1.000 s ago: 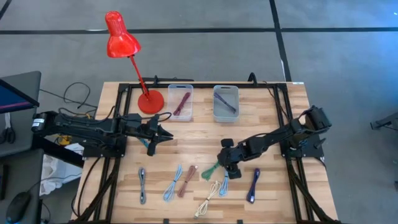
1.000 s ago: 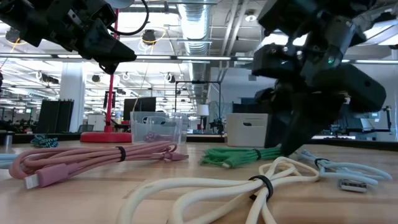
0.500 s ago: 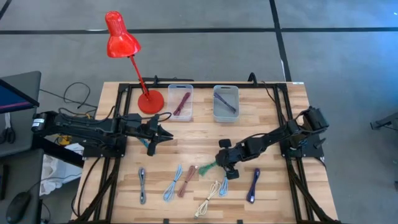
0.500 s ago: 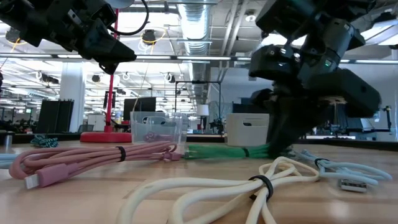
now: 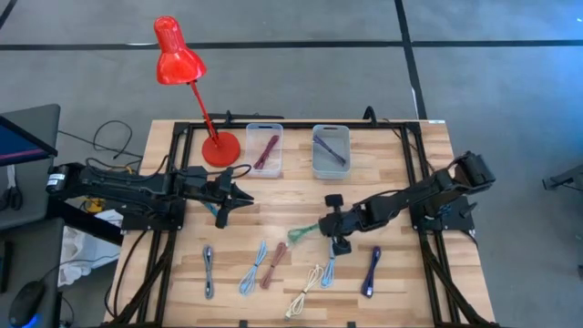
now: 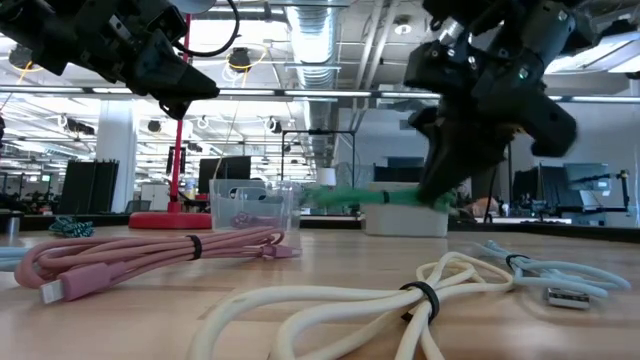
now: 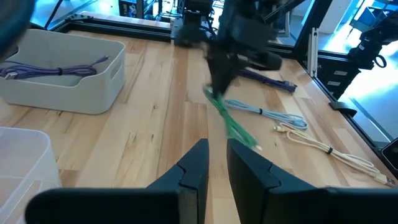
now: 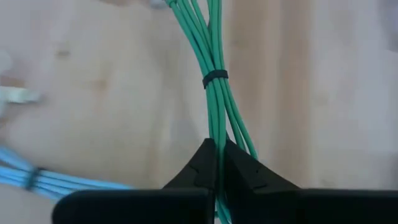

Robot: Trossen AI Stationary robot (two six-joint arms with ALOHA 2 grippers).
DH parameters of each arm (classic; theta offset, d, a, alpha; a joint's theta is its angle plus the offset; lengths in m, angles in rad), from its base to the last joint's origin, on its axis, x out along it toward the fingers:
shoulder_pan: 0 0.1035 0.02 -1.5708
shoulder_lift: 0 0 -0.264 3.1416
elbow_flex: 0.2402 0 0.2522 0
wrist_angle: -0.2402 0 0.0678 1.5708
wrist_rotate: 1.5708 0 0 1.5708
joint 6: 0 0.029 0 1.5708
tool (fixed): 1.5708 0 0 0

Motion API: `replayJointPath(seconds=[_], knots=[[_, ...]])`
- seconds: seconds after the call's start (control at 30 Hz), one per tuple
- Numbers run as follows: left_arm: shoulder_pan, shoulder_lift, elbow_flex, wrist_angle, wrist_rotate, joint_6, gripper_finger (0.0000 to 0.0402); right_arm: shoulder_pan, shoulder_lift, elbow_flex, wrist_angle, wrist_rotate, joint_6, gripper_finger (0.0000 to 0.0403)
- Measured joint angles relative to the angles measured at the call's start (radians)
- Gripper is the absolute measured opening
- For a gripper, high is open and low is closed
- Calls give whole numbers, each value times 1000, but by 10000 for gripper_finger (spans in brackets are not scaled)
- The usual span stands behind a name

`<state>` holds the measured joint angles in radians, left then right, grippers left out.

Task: Pick & Place USB Port
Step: Put the green USB cable into the gray bin

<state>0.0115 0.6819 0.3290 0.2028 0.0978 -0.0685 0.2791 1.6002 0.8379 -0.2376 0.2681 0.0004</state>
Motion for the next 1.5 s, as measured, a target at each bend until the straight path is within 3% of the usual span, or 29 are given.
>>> replayJointPath(seconds=[0.4,0.7,1.1,1.5], knots=[[0,0,0,0,0,0,57,-119,-257,1,-103,295,48,1],[0,0,0,0,0,0,57,-254,-343,1,-140,361,51,0],[0,0,0,0,0,0,57,-471,-336,-20,-119,352,191,0],[0,0,0,0,0,0,57,-640,-336,-162,134,140,261,0]])
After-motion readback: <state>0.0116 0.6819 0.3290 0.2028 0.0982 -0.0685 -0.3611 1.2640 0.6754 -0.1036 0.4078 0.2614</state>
